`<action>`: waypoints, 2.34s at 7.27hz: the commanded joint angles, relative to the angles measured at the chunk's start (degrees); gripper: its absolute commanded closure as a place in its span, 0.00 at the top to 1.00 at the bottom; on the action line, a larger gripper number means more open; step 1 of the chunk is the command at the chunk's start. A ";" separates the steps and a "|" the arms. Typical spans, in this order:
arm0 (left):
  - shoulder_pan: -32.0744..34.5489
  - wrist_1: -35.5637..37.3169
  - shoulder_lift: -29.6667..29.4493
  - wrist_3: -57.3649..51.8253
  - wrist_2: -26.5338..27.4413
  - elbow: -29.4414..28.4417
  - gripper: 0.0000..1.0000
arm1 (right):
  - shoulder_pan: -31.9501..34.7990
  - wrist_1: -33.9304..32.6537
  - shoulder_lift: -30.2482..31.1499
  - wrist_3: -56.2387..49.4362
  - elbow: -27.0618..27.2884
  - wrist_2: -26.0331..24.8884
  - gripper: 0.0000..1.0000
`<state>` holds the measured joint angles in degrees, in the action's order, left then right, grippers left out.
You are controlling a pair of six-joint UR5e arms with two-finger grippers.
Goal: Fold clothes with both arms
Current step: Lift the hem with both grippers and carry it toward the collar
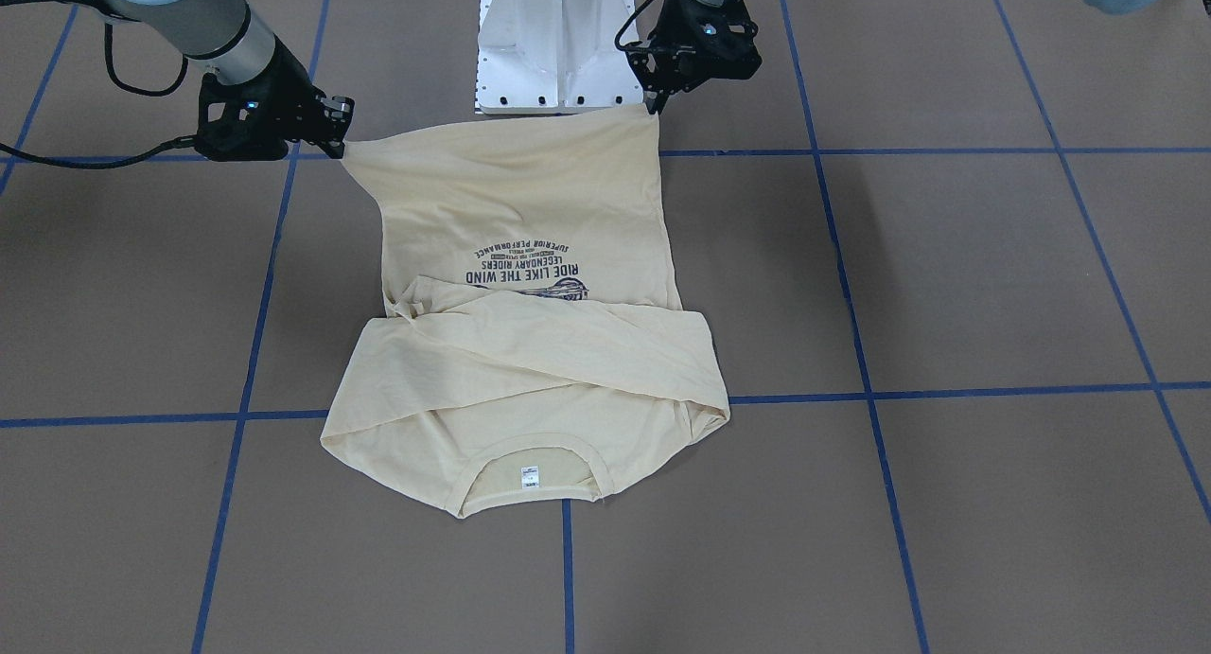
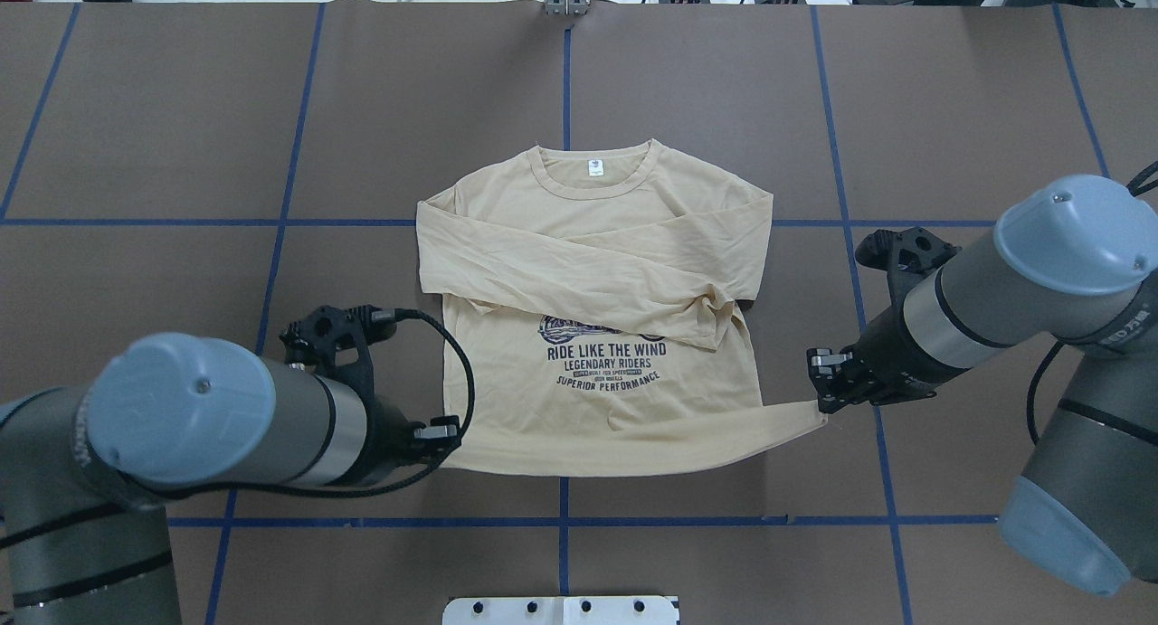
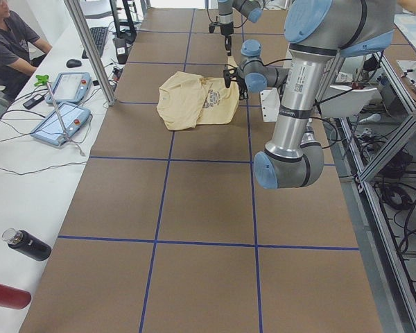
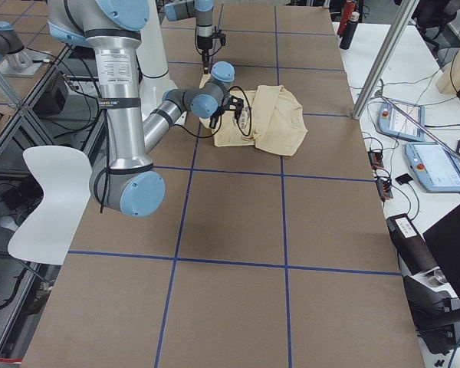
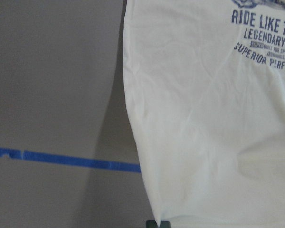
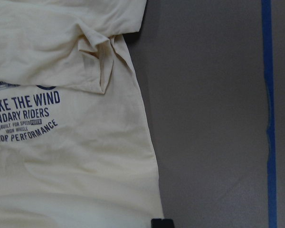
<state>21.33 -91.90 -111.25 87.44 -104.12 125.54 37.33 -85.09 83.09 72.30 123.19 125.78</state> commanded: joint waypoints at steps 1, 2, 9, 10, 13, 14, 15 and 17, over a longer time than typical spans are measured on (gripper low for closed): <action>7.82 -0.03 -0.20 -3.42 -3.44 0.06 0.00 | 4.57 -0.07 -1.61 -0.14 -0.32 0.95 0.00; 10.55 -0.12 -0.20 -4.90 -5.02 0.06 0.00 | 7.81 -0.07 -3.26 -0.14 -2.41 2.70 0.00; 19.44 -14.89 -5.03 -10.25 -5.56 -17.96 0.00 | 14.86 -0.07 -15.48 -0.23 -16.04 5.18 0.00; 20.32 -14.45 -5.03 -11.32 -5.65 -17.96 0.00 | 15.74 -0.07 -16.54 -0.23 -17.27 5.18 0.00; 20.33 -15.32 -9.93 -11.24 -5.30 -25.39 0.00 | 16.89 -0.07 -18.22 -1.28 -20.80 5.18 0.00; 20.42 -15.84 -10.21 -11.16 -5.22 -26.21 0.00 | 16.89 -0.07 -20.22 -1.29 -22.72 5.18 0.00; 20.33 -17.59 -10.39 -10.72 -5.21 -27.44 0.00 | 16.89 0.02 -22.94 -1.29 -26.22 5.18 0.00; 20.25 -27.47 -15.19 -6.62 -5.13 -38.80 0.00 | 15.41 5.41 -26.82 -1.29 -35.86 4.92 0.00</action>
<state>41.64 -112.87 -123.19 77.94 -109.29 94.43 53.64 -83.62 58.77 70.99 93.59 130.90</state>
